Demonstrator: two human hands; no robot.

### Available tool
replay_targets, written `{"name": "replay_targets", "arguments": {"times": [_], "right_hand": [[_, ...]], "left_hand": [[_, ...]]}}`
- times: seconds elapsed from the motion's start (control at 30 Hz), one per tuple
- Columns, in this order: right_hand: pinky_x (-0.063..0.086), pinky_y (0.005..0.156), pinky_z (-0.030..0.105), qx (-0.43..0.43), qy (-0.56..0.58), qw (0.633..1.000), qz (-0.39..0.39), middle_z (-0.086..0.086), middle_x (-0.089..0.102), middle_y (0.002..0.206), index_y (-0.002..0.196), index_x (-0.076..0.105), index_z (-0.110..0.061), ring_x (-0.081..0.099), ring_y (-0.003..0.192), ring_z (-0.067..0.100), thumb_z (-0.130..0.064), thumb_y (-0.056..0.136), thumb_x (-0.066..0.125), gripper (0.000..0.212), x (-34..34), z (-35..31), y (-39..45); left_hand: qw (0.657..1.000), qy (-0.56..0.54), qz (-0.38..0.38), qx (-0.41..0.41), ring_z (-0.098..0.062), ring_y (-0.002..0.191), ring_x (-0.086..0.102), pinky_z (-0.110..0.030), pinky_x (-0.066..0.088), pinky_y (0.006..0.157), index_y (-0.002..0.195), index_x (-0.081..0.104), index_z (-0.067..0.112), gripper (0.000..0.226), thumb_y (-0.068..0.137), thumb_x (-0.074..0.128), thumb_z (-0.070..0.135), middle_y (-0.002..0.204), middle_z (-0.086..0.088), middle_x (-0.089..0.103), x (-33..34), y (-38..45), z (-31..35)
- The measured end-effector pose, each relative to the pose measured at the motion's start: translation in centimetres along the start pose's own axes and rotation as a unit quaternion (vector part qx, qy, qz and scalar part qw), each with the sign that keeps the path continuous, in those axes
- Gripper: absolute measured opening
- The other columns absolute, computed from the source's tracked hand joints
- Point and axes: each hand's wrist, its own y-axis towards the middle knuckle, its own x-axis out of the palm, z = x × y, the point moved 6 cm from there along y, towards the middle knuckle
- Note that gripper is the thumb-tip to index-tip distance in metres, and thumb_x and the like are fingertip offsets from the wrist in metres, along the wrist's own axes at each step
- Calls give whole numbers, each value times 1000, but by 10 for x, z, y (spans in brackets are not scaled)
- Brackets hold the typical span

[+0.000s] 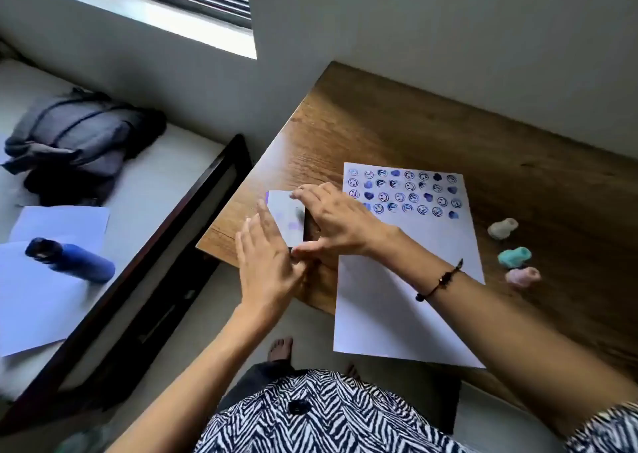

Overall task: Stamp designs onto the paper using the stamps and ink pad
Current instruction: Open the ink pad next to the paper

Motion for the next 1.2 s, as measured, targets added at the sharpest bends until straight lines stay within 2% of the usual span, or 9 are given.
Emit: {"name": "replay_targets", "arguments": {"times": [0.17,0.4,0.53,0.7,0.8,0.87,0.97,1.07,1.2], "right_hand": [[41,94,42,3,-83,996,21,11,53,124,120,42,-9,46,109,30,-60,64,67,80,-1,-8,10],[45,76,40,-39,-154,986,51,19,61,96,100,45,-6,52,89,34,-58,64,62,65,0,-23,21],[49,68,40,-28,-87,996,5,17,65,89,90,49,-8,57,83,36,-56,66,62,55,-16,-13,28],[48,75,37,-3,45,996,-79,14,68,89,91,63,-6,60,83,27,-38,81,59,33,-43,9,42],[50,64,31,80,238,967,-50,21,59,76,86,59,10,58,62,19,-18,89,51,30,-61,37,58],[52,56,27,119,313,942,-37,16,56,77,86,57,10,59,58,20,-10,91,45,24,-66,52,65],[52,58,32,157,332,930,-20,20,55,80,84,58,-3,58,59,26,-6,90,43,16,-61,71,71],[55,70,41,202,287,936,0,18,54,81,82,60,-4,57,64,27,-10,89,49,14,-54,86,72],[44,84,27,205,204,956,49,11,65,110,110,62,-8,60,98,23,-13,85,53,26,-58,90,57]], "left_hand": [[999,-25,47,0,-39,125,28,-41,17,108,141,1,0,91,72,58,18,139,-26,31,-4,1,1],[995,-59,67,37,-41,112,36,-36,24,101,139,-1,-1,96,71,65,14,131,-31,41,-4,4,-4],[992,-86,78,43,-42,105,43,-32,27,91,140,2,-1,100,71,71,25,122,-30,50,-9,6,-9],[992,-93,65,45,-37,106,41,-30,28,88,141,-5,5,110,68,73,33,124,-26,50,-10,9,-13],[994,-81,58,44,-34,108,40,-34,33,92,141,-6,6,111,69,72,37,125,-24,48,-10,9,-13],[995,-76,52,39,-33,109,40,-36,34,94,141,-5,6,110,69,72,38,124,-23,48,-10,9,-13],[996,-72,49,31,-31,111,37,-35,31,97,141,-4,7,108,70,71,38,125,-23,47,-10,7,-10],[996,-54,60,34,-32,121,32,-37,27,105,142,-1,7,106,71,71,38,136,-23,39,-13,6,-4],[995,-29,64,64,-34,131,24,-38,19,112,142,6,5,98,74,67,40,148,-21,26,-16,7,13]]}}
